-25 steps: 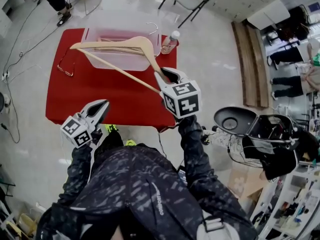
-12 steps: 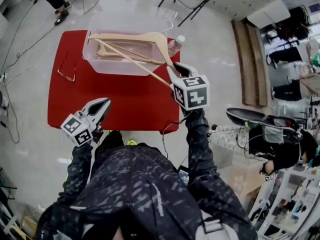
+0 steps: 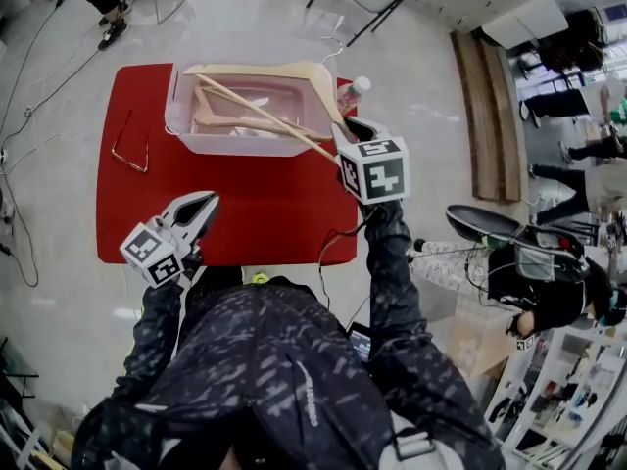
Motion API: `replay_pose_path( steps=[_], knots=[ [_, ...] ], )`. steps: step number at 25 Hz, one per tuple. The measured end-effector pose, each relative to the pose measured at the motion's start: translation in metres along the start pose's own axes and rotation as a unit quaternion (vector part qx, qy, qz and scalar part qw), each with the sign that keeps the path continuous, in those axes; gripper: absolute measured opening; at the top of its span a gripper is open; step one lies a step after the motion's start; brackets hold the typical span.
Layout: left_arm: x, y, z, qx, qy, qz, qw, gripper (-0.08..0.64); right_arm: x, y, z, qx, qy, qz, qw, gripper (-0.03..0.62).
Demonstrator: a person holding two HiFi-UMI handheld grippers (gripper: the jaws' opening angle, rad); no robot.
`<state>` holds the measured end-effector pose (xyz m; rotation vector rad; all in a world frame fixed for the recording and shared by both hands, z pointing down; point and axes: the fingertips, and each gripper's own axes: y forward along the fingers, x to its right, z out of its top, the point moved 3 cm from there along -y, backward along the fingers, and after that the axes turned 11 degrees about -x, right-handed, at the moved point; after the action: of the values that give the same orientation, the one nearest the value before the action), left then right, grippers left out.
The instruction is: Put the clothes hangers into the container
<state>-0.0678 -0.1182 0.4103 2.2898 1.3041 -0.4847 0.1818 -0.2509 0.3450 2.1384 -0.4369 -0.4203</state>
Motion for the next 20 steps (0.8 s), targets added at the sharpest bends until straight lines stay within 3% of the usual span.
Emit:
replay_pose_path(
  steps=[20],
  knots=[
    [-0.031, -0.008, -0.001, 0.012, -0.031, -0.015, 0.9993, 0.011, -0.012, 0.06, 0.036, -0.099, -0.049, -0.04, 0.993, 0.087]
  ],
)
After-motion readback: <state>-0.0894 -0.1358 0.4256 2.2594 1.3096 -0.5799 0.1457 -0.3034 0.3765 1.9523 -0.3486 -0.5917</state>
